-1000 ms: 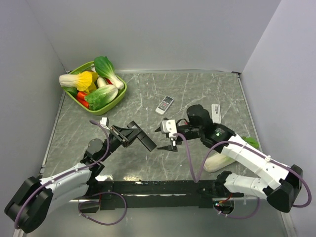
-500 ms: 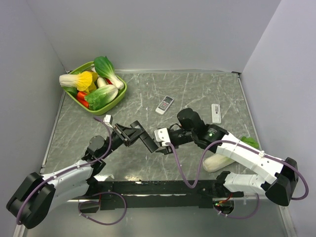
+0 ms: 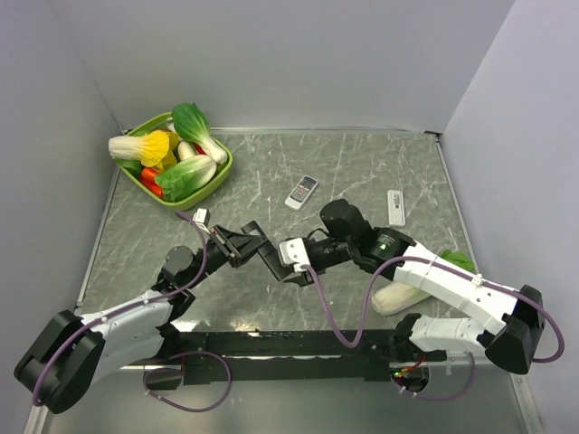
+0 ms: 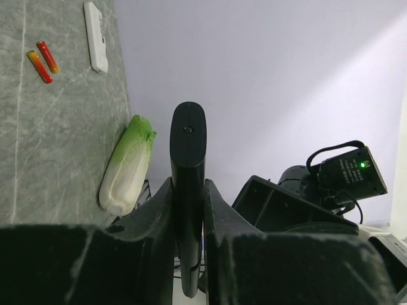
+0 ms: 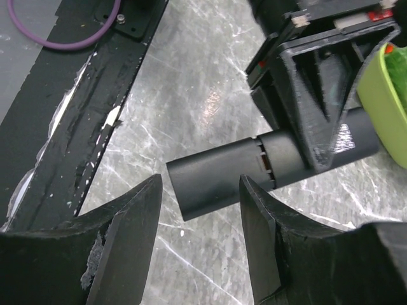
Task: Load the batteries into the remote control
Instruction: Load the battery cover into the remote control.
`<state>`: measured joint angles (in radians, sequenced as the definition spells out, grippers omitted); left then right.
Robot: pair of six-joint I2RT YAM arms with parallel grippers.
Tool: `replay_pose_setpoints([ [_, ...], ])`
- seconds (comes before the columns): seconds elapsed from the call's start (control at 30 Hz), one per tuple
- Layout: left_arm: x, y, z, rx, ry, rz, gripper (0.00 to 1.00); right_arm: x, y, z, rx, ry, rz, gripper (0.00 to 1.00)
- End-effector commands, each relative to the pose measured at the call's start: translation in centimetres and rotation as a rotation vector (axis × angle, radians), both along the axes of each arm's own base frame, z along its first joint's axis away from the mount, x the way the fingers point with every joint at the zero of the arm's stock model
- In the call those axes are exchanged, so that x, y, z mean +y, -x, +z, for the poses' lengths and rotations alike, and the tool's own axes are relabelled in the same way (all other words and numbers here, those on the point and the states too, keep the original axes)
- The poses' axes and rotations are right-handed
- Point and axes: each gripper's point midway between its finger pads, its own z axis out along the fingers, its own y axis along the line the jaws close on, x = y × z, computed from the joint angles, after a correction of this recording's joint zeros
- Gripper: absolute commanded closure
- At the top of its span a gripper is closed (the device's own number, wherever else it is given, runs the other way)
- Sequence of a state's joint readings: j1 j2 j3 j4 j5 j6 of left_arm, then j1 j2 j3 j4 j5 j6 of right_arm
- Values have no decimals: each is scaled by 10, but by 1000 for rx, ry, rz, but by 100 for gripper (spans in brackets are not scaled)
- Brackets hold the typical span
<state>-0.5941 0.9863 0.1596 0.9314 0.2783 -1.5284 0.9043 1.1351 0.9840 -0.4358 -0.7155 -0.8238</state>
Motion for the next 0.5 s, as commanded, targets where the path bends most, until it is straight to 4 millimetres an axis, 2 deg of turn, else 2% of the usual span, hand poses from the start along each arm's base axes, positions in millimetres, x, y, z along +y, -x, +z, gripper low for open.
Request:
replay_pose_setpoints([
  [0.0, -2, 2, 37, -110, 59, -22, 98, 7, 5, 19, -46, -39, 49, 41],
  [0.2, -4, 3, 38, -112, 60, -34, 98, 8, 7, 15, -38, -19, 58, 38],
  [0.47, -4, 5, 44, -125, 78, -45, 98, 10, -1, 10, -61, -7, 26, 38],
])
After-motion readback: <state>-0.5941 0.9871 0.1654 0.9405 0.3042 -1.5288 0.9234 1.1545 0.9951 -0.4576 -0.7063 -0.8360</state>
